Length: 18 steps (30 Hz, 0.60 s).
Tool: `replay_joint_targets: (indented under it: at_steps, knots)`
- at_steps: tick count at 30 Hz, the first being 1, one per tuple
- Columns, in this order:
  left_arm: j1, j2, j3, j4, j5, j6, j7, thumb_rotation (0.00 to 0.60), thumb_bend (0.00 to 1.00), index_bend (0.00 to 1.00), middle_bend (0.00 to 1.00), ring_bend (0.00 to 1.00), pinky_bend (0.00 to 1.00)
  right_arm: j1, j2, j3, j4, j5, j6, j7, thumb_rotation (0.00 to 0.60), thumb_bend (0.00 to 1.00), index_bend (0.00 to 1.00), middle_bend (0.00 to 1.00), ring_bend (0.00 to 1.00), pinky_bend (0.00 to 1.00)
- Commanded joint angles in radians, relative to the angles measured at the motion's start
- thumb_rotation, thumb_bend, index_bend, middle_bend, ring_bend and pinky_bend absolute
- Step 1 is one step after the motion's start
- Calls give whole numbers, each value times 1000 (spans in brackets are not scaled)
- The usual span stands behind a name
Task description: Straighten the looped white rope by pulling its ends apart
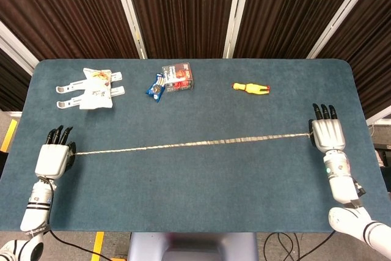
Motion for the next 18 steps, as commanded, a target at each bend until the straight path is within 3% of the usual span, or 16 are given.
replay_joint_targets:
  at_steps: [1, 15, 18]
  knots:
    - [-2, -21, 12, 22, 11, -15, -4, 600, 469, 648, 97, 0, 126, -3, -16, -4, 27, -4, -19, 25, 600, 612, 853, 152, 0, 0]
    - [-16, -100, 19, 119, 27, -59, -36, 600, 471, 631, 99, 0, 127, -10, -97, -34, 175, -24, -80, 47, 600, 612, 850, 152, 0, 0]
    - [-18, -107, 24, 133, 33, -68, -39, 600, 470, 617, 99, 0, 127, -11, -111, -39, 199, -28, -100, 60, 600, 612, 791, 153, 0, 0]
